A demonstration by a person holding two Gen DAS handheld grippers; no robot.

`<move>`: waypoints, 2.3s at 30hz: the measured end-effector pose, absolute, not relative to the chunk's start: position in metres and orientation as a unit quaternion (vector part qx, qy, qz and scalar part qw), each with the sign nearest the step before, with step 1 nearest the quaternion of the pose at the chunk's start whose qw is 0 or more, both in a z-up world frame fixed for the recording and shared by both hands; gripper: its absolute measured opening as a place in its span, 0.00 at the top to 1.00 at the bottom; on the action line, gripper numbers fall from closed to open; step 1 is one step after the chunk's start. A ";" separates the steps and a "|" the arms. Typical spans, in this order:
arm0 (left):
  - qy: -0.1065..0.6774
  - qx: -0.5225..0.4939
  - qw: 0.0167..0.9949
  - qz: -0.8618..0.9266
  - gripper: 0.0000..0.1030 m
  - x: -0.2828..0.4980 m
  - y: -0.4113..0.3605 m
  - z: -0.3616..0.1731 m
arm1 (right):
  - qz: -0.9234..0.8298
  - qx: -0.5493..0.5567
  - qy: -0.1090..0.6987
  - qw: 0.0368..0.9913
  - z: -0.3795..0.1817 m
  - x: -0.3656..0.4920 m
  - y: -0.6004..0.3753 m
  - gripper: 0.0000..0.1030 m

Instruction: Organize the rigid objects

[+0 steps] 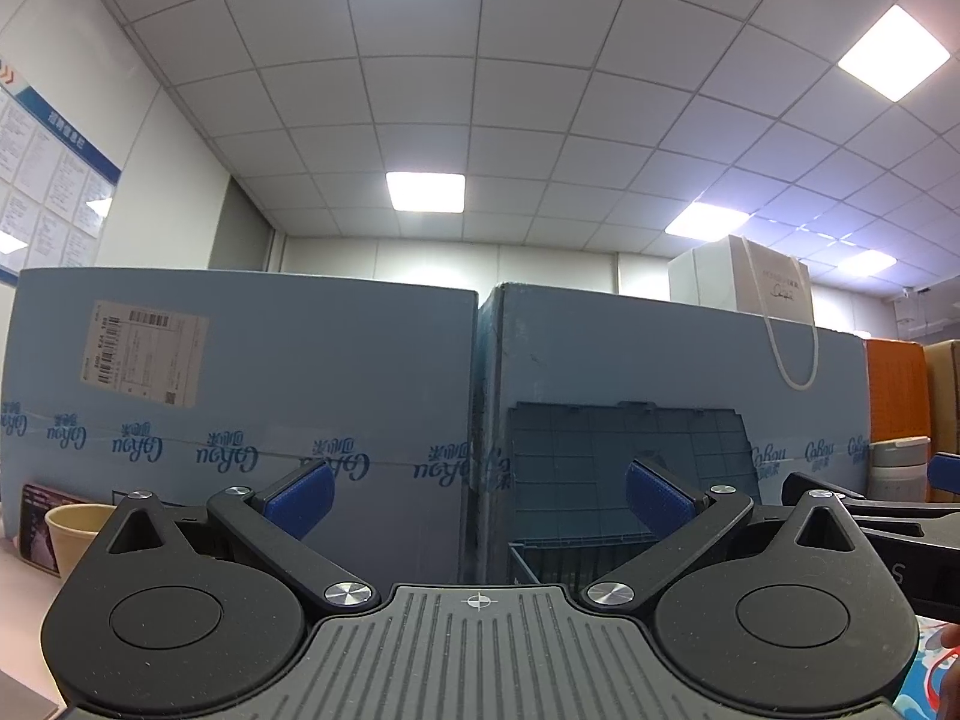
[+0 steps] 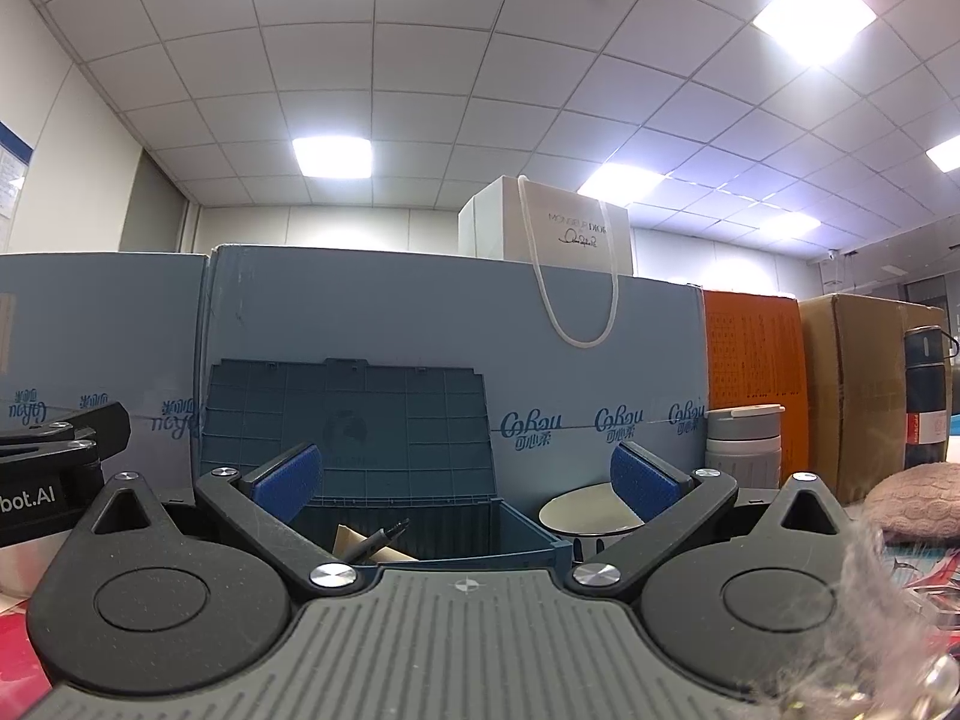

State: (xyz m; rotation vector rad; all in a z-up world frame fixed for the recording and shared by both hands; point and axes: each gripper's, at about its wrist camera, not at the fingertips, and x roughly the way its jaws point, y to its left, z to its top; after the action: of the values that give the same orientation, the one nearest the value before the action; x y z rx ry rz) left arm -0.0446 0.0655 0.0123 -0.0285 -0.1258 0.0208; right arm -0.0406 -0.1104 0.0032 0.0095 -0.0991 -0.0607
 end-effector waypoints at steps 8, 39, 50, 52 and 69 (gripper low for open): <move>-0.063 -0.013 0.998 0.009 0.00 -0.044 0.065 0.012 | -0.030 0.004 -0.047 0.998 0.003 -0.040 -0.111 0.00; -0.064 -0.010 0.998 0.006 0.00 -0.045 0.064 0.012 | -0.031 0.006 -0.047 0.998 0.002 -0.041 -0.110 0.00; -0.064 -0.010 0.998 0.005 0.00 -0.045 0.065 0.011 | -0.031 0.007 -0.047 0.998 0.003 -0.041 -0.111 0.00; -0.065 -0.010 0.998 0.003 0.00 -0.044 0.065 0.012 | -0.031 0.007 -0.048 0.998 0.003 -0.041 -0.111 0.00; -0.072 -0.004 0.997 0.001 0.00 -0.047 0.064 0.012 | -0.048 0.006 -0.070 0.996 0.002 -0.048 -0.109 0.00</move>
State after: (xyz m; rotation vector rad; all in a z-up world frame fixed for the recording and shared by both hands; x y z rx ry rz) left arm -0.0469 0.0640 0.0115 -0.0077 -0.1443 0.0014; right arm -0.0480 -0.1089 0.0018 0.0130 -0.1396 -0.0957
